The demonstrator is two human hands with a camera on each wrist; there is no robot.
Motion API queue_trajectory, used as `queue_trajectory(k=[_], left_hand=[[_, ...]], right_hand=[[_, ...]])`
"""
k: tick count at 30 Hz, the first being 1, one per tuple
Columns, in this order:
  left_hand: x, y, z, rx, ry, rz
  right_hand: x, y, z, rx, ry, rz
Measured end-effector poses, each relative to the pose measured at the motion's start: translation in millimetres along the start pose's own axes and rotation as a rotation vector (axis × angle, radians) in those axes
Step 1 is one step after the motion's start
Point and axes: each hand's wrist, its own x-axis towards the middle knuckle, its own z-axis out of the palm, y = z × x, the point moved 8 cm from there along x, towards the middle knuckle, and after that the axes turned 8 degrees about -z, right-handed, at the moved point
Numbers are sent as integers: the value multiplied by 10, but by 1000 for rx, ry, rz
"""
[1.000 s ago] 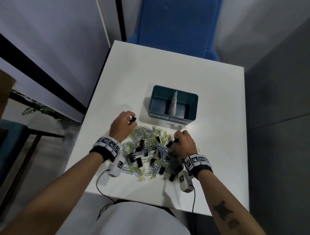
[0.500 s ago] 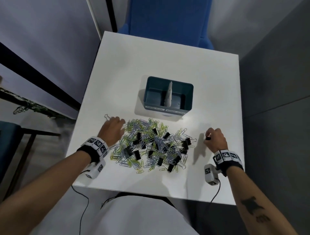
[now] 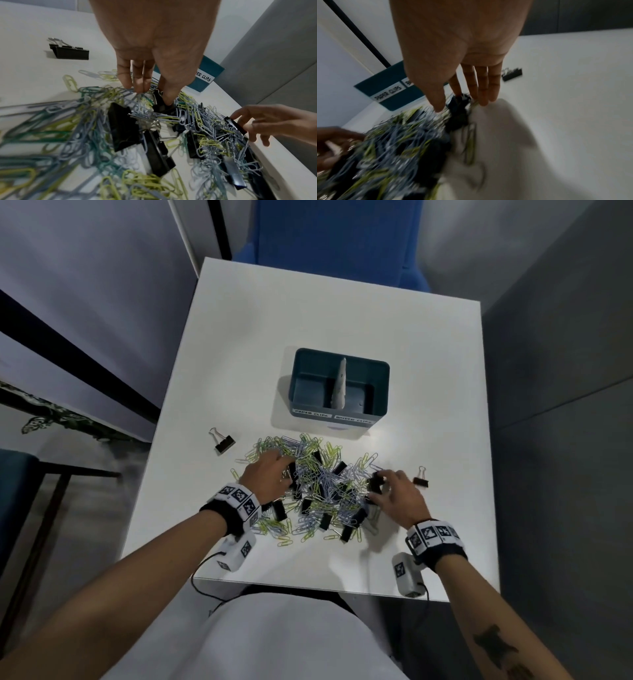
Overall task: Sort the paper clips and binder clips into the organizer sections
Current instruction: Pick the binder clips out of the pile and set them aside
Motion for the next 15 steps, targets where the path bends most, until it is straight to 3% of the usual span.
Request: queue_trajectory(k=[5, 9, 15], left_hand=[[41, 171, 54, 83, -51, -27], [86, 217, 35, -94, 10, -115], [98, 255, 49, -340, -19, -155]], right_hand=[[22, -97, 111, 52, 98, 85], [54, -172, 101, 119, 180, 187], [131, -239, 75, 218, 277, 274]])
